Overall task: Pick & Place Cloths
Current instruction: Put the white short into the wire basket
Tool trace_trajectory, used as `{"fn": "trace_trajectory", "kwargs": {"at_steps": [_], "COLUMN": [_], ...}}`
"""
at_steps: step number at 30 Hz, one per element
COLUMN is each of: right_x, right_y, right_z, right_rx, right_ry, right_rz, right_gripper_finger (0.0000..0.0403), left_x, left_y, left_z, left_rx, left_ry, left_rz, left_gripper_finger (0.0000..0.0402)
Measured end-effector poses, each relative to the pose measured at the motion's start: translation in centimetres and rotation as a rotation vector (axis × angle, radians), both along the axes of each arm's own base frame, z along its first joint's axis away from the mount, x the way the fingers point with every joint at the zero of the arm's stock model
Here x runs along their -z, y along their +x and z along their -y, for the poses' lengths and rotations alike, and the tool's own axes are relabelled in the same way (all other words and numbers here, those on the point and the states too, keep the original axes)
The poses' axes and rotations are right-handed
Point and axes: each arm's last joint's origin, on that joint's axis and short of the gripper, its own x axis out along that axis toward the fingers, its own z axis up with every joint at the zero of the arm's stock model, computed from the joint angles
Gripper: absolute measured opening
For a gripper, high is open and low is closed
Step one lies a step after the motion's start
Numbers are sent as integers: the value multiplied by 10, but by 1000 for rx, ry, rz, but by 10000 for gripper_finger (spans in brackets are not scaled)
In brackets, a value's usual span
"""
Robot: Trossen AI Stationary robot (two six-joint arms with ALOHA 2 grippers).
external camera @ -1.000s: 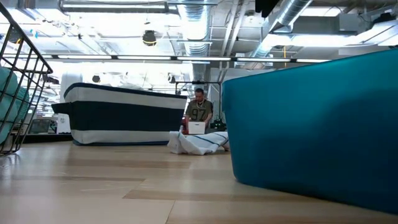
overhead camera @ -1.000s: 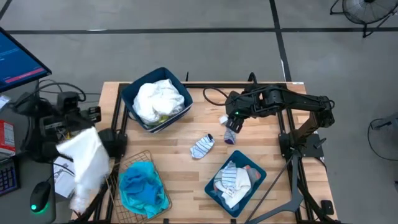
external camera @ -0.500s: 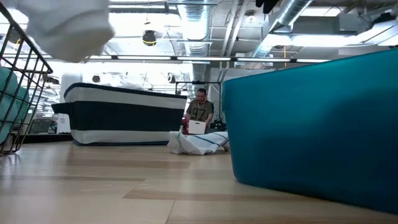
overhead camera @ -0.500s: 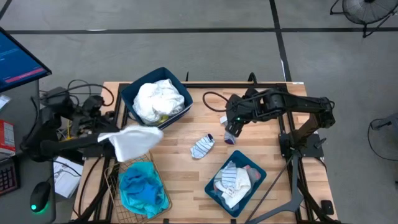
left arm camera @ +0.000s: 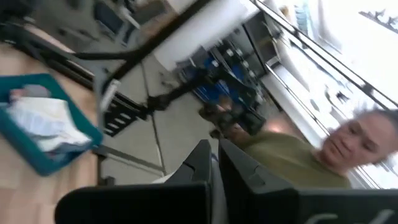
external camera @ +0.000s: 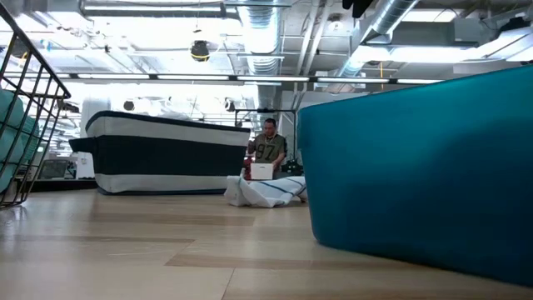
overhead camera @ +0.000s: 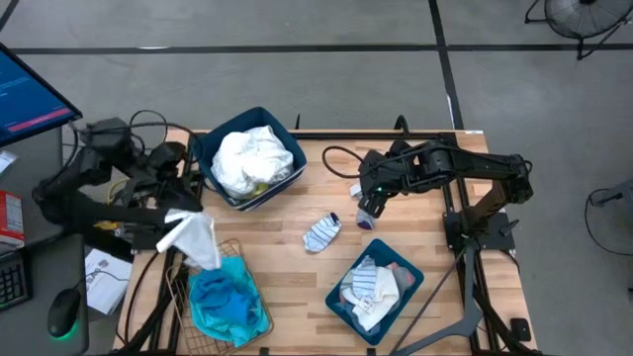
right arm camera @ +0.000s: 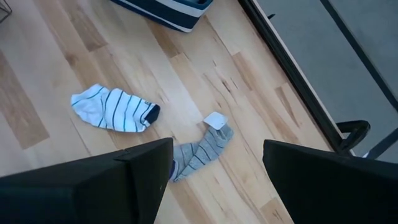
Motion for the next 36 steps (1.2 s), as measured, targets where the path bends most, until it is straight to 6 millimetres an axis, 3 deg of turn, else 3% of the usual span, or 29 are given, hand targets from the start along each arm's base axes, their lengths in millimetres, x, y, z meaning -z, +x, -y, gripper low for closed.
{"fn": "trace_trajectory", "kwargs": {"at_steps": [6, 11, 19, 22, 29, 36], "right_x": [0, 0, 0, 0, 0, 0], "right_y": [0, 0, 0, 0, 0, -2], "right_z": [0, 0, 0, 0, -4, -16], "right_rx": [0, -1, -1, -1, -15, -58], "right_ry": [0, 0, 0, 0, -1, -1], "right_rz": [0, 0, 0, 0, 0, -1], "right_gripper_finger": [244, 244, 244, 244, 244, 244], "left_x": [-15, -4, 25, 43, 79, 123], "left_y": [18, 27, 36, 37, 37, 40], "left_z": [29, 68, 133, 141, 136, 143], "left_rx": [181, 265, 232, 139, -62, -87], "left_ry": [-2, 7, 195, 328, 584, 650], "left_rz": [-24, -147, -292, -385, -676, -915], "left_gripper_finger": [0, 0, 0, 0, 0, 0]}}
